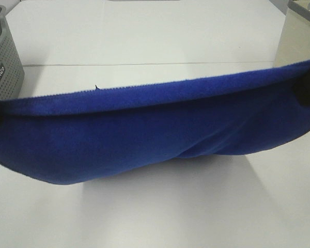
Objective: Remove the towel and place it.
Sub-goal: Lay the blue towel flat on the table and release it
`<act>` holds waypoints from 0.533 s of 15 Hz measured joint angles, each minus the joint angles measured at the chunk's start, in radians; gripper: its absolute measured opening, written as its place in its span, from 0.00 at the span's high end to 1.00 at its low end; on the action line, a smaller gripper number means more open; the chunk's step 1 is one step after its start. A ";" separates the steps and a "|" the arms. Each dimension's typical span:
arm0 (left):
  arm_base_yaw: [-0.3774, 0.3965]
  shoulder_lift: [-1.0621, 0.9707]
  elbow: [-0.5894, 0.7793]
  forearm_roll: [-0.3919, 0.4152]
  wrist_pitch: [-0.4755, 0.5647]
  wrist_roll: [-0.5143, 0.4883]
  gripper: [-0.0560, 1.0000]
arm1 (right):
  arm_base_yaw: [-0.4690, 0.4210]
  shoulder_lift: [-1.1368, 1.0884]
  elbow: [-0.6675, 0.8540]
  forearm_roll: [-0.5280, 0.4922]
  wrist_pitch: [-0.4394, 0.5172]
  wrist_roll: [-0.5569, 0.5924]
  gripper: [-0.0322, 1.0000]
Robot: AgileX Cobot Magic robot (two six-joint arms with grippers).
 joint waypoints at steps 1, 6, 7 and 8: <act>0.000 0.000 0.035 -0.021 -0.001 -0.005 0.95 | 0.000 -0.003 0.030 0.000 -0.001 0.000 0.95; 0.000 0.000 0.212 -0.079 -0.003 -0.073 0.95 | 0.000 -0.009 0.247 0.049 -0.004 0.000 0.95; 0.000 0.003 0.242 -0.092 -0.003 -0.073 0.95 | 0.000 -0.007 0.290 0.053 -0.004 0.000 0.95; 0.000 0.016 0.261 -0.105 -0.003 -0.073 0.95 | 0.000 0.006 0.329 0.055 -0.005 -0.002 0.95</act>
